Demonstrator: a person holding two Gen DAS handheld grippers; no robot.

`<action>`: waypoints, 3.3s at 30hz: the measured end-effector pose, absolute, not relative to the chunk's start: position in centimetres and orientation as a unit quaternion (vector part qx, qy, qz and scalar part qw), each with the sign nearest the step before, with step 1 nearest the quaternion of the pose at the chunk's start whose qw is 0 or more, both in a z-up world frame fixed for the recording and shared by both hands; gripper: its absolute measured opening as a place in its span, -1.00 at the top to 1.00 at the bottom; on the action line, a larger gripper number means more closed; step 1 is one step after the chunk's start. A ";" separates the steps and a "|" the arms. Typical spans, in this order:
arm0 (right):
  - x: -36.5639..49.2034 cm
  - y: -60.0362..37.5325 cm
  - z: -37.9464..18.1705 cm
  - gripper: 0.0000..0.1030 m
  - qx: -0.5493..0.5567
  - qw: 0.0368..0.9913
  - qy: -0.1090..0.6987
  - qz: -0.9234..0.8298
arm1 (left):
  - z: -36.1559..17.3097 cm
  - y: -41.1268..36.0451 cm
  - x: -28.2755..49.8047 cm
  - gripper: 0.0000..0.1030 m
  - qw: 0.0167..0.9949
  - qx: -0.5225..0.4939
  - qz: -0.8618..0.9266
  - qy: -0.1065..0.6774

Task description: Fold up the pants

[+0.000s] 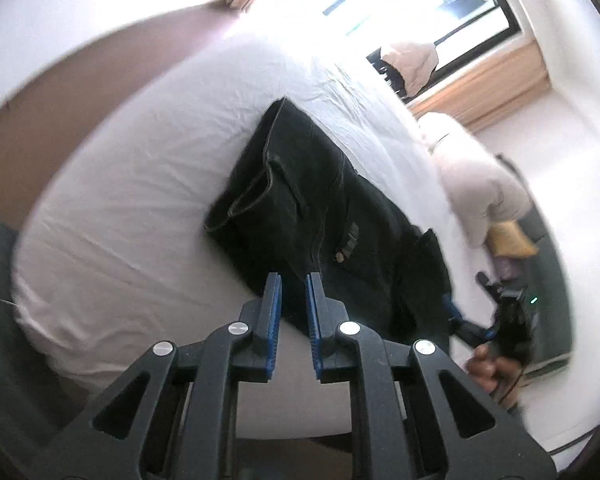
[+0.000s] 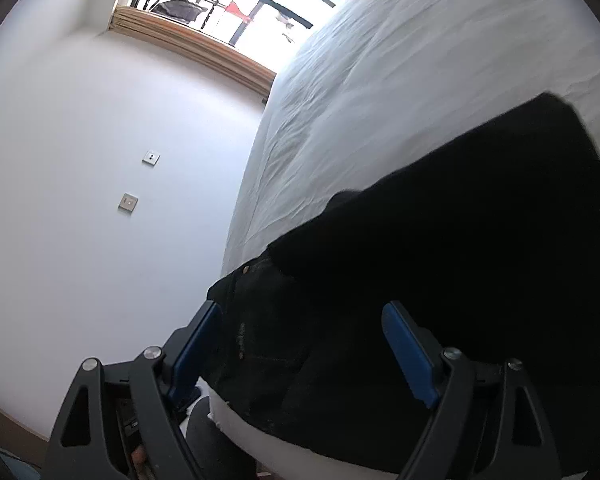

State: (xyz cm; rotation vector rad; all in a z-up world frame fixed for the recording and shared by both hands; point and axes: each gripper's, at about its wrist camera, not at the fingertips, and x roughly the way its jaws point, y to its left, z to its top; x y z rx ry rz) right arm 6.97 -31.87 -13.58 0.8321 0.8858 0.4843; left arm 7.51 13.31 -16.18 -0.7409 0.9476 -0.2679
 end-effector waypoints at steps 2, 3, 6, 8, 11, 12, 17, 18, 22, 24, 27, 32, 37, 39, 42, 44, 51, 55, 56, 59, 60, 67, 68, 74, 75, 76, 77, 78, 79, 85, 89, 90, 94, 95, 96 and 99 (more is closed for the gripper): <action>6.5 -31.7 -13.5 -0.66 0.390 0.791 0.411 0.231 | -17.8 13.7 7.9 0.38 0.804 -0.375 -0.127 0.445; 6.4 -31.5 -13.5 -0.66 0.394 0.789 0.410 0.233 | -19.3 14.4 8.2 -0.05 0.787 -0.408 -0.119 0.448; 6.2 -31.9 -13.9 -0.66 0.396 0.787 0.409 0.236 | -21.1 16.4 8.5 -0.11 0.755 -0.489 -0.113 0.423; 6.2 -31.9 -14.1 -0.66 0.396 0.787 0.410 0.238 | -21.2 16.4 9.1 -0.26 0.756 -0.494 -0.128 0.410; 6.4 -32.1 -14.2 -0.66 0.403 0.784 0.410 0.233 | -21.8 16.3 10.0 -0.26 0.753 -0.509 -0.132 0.397; 6.3 -32.2 -14.3 -0.66 0.405 0.783 0.410 0.232 | -22.0 16.2 10.1 -0.26 0.749 -0.515 -0.131 0.395; 6.1 -32.1 -14.7 -0.65 0.400 0.787 0.408 0.234 | -22.8 16.7 11.7 0.67 0.718 -0.543 -0.150 0.408; 6.3 -32.1 -14.9 -0.65 0.400 0.787 0.409 0.232 | -23.1 16.6 11.8 0.69 0.715 -0.548 -0.148 0.408; 5.8 -33.0 -15.6 -0.64 0.383 0.792 0.427 0.208 | -20.9 16.1 11.7 0.76 0.737 -0.519 -0.153 0.404; 6.0 -32.7 -16.3 -0.63 0.371 0.793 0.440 0.199 | -18.0 15.0 12.4 0.76 0.769 -0.476 -0.166 0.393; 6.1 -32.1 -17.3 -0.47 0.335 0.798 0.469 0.178 | -13.4 11.9 13.2 0.76 0.801 -0.419 -0.210 0.373; 5.7 -33.7 -16.6 -0.46 0.379 0.781 0.457 0.194 | -7.8 4.1 14.2 0.76 0.832 -0.295 -0.297 0.365; 3.6 -39.7 -13.8 -0.55 0.429 0.792 0.395 0.182 | -6.4 -6.2 15.2 0.76 0.822 -0.170 -0.379 0.389; 2.7 -42.1 -13.0 -0.56 0.437 0.800 0.374 0.171 | -7.3 -10.2 15.5 0.76 0.814 -0.123 -0.398 0.405; 1.0 -46.1 -11.7 -0.56 0.443 0.815 0.343 0.146 | -9.3 -15.6 16.3 0.76 0.803 -0.075 -0.411 0.426; -0.2 -48.3 -11.3 -0.56 0.449 0.822 0.326 0.128 | -10.8 -18.3 17.2 0.75 0.796 -0.058 -0.416 0.435; -2.4 -53.2 -12.9 -0.56 0.469 0.819 0.322 0.073 | -19.5 -22.3 19.2 0.61 0.754 -0.022 -0.387 0.530; -1.1 -52.2 -12.5 -0.56 0.450 0.824 0.332 0.087 | -17.1 -20.3 16.8 -0.12 0.753 -0.057 -0.414 0.509; -0.7 -52.2 -12.5 -0.56 0.447 0.824 0.336 0.090 | -16.2 -19.6 16.1 -0.30 0.755 -0.070 -0.428 0.493; 1.2 -50.9 -11.0 -0.56 0.430 0.829 0.340 0.110 | -14.3 -18.1 14.5 -0.30 0.730 -0.094 -0.469 0.488; 1.7 -50.4 -10.4 -0.56 0.424 0.831 0.340 0.118 | -13.8 -17.3 13.7 -0.30 0.732 -0.101 -0.474 0.479; 6.8 -44.0 -8.2 -0.56 0.359 0.827 0.378 0.210 | -11.9 -9.7 14.9 -0.30 0.793 -0.146 -0.396 0.439; 7.4 -43.4 -8.5 -0.56 0.358 0.824 0.382 0.218 | -12.3 -7.8 15.0 -0.30 0.797 -0.155 -0.379 0.443; 9.1 -44.3 -15.7 -0.56 0.365 0.807 0.444 0.138 | -14.5 -3.7 20.4 -0.30 0.806 -0.182 -0.308 0.472; 8.9 -45.1 -17.0 -0.49 0.371 0.801 0.456 0.109 | -15.3 -3.3 20.9 -0.30 0.799 -0.194 -0.299 0.484; 8.3 -46.3 -18.0 -0.23 0.390 0.792 0.458 0.101 | -15.9 -3.4 20.5 -0.30 0.797 -0.202 -0.296 0.486; 7.7 -46.9 -18.0 -0.22 0.403 0.791 0.449 0.104 | -16.0 -3.1 20.5 -0.30 0.801 -0.204 -0.289 0.483; 7.0 -47.3 -17.6 -0.25 0.404 0.792 0.446 0.100 | -16.4 -3.5 20.6 -0.30 0.805 -0.203 -0.286 0.479; 6.3 -47.7 -16.9 -0.37 0.385 0.802 0.450 0.078 | -16.6 -3.3 20.7 -0.30 0.806 -0.200 -0.287 0.477; 4.4 -48.4 -13.4 -0.63 0.276 0.844 0.456 0.060 | -18.2 -3.9 22.2 -0.30 0.807 -0.187 -0.259 0.496; 5.2 -48.8 -15.6 -0.63 0.276 0.822 0.495 0.054 | -19.2 -6.3 22.4 -0.30 0.798 -0.144 -0.251 0.529; 5.5 -48.8 -16.7 -0.64 0.284 0.810 0.511 0.055 | -19.1 -6.6 22.6 -0.30 0.793 -0.137 -0.246 0.541; 5.8 -46.9 -17.7 -0.75 0.261 0.810 0.520 0.072 | -19.2 -8.3 23.4 -0.30 0.791 -0.120 -0.240 0.550; 5.9 -46.3 -17.6 -0.72 0.259 0.807 0.524 0.087 | -19.1 -8.7 23.6 -0.30 0.792 -0.109 -0.237 0.551; 6.1 -45.6 -17.4 -0.69 0.249 0.805 0.529 0.100 | -19.0 -9.2 23.8 -0.30 0.792 -0.099 -0.236 0.554; 6.3 -42.9 -17.0 -0.64 0.185 0.811 0.545 0.109 | -18.7 -10.8 24.2 -0.30 0.790 -0.071 -0.234 0.562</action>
